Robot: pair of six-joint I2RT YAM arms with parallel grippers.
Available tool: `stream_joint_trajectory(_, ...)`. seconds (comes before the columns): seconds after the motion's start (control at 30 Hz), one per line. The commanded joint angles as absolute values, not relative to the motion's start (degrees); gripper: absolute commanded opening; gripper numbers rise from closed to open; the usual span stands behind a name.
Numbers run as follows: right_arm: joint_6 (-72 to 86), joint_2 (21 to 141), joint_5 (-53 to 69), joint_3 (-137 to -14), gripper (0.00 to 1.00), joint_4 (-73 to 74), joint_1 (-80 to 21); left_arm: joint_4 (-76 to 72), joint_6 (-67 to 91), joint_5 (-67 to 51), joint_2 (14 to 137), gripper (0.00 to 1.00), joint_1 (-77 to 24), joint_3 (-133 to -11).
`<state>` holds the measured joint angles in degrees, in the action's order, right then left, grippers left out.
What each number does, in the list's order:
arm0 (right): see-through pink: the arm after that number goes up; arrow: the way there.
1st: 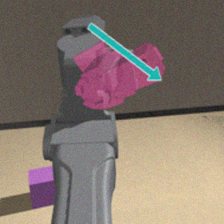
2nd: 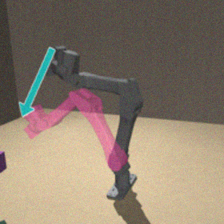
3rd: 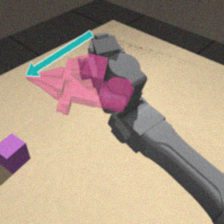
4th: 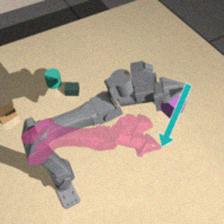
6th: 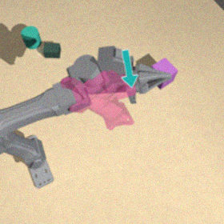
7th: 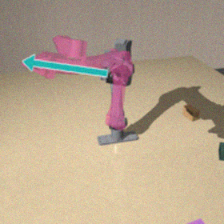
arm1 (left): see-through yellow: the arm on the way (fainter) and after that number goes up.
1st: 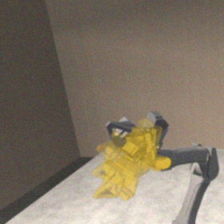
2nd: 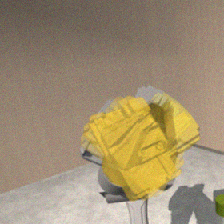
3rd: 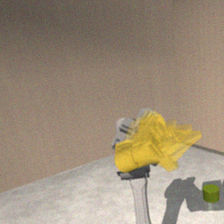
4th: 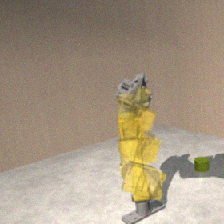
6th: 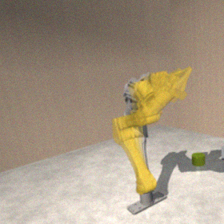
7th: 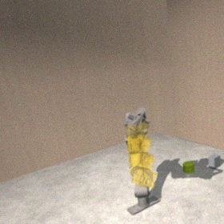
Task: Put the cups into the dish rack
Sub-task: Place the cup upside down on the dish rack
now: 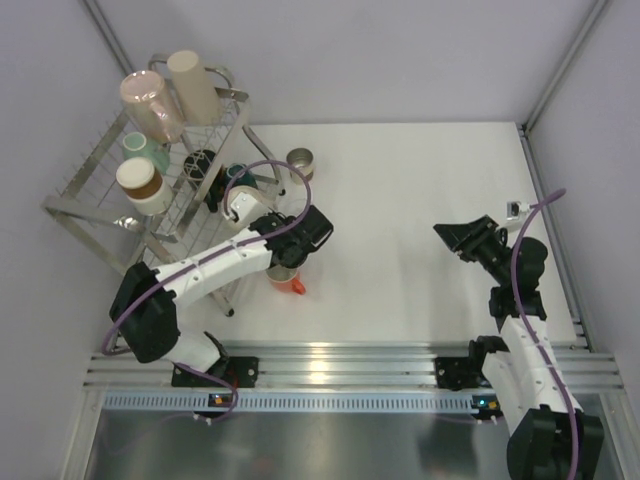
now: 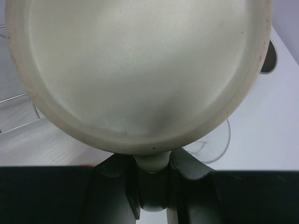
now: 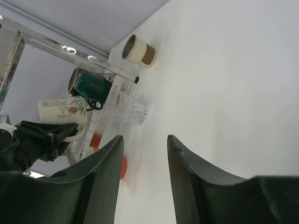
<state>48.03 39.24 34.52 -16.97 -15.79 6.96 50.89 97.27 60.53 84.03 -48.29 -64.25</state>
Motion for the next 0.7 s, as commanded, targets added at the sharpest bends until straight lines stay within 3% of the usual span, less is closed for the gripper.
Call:
stream_joint_trajectory(0.0, 46.85, 37.97, 33.84, -18.98, 0.43, -17.14, 7.82, 54.66, 99.41, 65.21, 81.04, 0.00, -46.76, -64.43)
stream_joint_trajectory(0.67, 42.80, 37.88, 33.92, -21.44, 0.43, -13.80, 7.82, 58.54, 94.14, 66.79, 83.40, 0.00, -36.74, -63.37)
